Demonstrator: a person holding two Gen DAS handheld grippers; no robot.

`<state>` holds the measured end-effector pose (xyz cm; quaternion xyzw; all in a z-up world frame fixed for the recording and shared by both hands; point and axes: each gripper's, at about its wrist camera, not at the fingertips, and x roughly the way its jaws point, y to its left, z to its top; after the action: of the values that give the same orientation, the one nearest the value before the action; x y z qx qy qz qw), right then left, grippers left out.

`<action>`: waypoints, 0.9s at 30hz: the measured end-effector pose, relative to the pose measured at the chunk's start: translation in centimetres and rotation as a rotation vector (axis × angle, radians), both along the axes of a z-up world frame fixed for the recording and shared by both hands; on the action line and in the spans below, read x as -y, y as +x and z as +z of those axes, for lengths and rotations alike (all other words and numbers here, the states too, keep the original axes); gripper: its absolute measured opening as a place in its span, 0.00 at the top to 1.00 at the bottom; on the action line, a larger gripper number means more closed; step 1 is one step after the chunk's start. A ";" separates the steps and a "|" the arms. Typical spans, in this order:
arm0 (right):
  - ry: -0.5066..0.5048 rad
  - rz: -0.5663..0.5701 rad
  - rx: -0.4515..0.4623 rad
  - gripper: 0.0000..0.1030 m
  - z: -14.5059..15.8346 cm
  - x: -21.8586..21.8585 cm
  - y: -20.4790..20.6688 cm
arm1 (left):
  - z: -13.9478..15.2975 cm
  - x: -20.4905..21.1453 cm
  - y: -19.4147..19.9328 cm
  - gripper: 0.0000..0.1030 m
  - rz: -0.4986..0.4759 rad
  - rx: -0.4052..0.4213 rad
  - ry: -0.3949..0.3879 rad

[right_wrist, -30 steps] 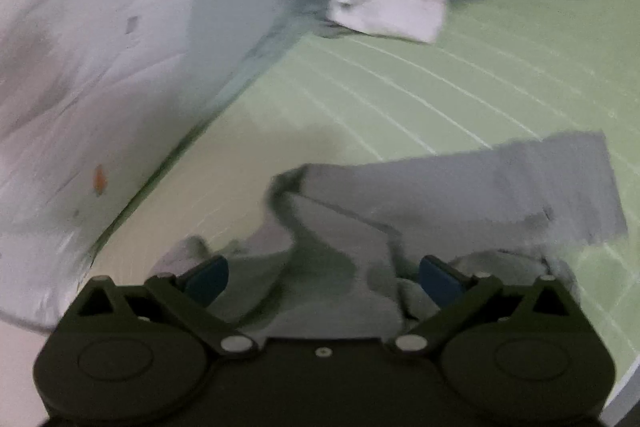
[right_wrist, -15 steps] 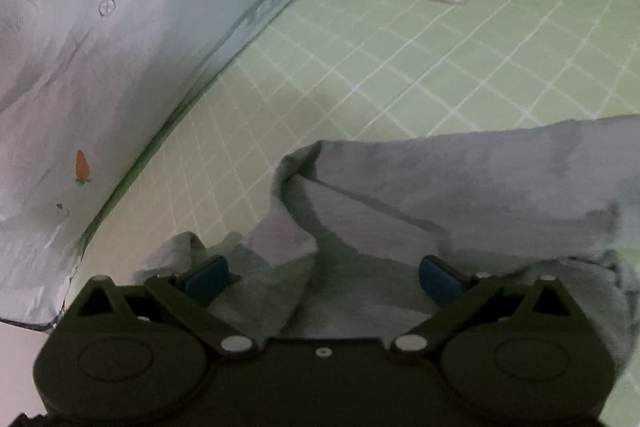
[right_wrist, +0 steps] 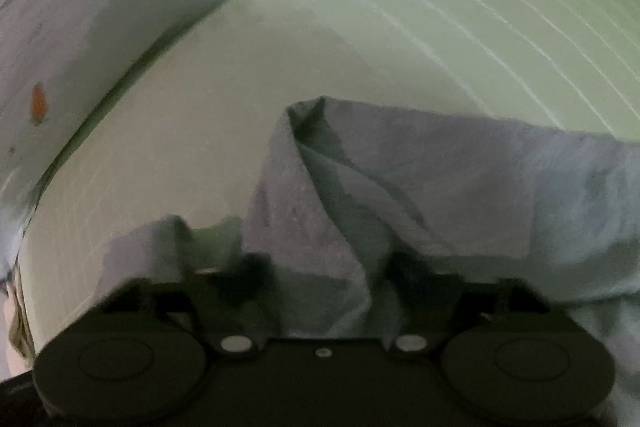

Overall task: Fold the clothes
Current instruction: 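Regrasp the sweatshirt with both grippers, lift and shake it out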

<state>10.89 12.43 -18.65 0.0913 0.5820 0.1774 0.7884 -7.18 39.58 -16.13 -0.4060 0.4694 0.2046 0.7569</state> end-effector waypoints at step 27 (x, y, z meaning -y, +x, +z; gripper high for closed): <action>0.096 -0.014 0.453 0.85 8.6 7.5 -1.1 | 10.1 3.7 -11.9 0.86 0.070 0.113 0.186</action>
<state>9.79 4.90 -10.04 0.0907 0.3803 0.2153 0.8949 -19.12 35.86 -6.04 -0.3609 0.3906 0.2506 0.8089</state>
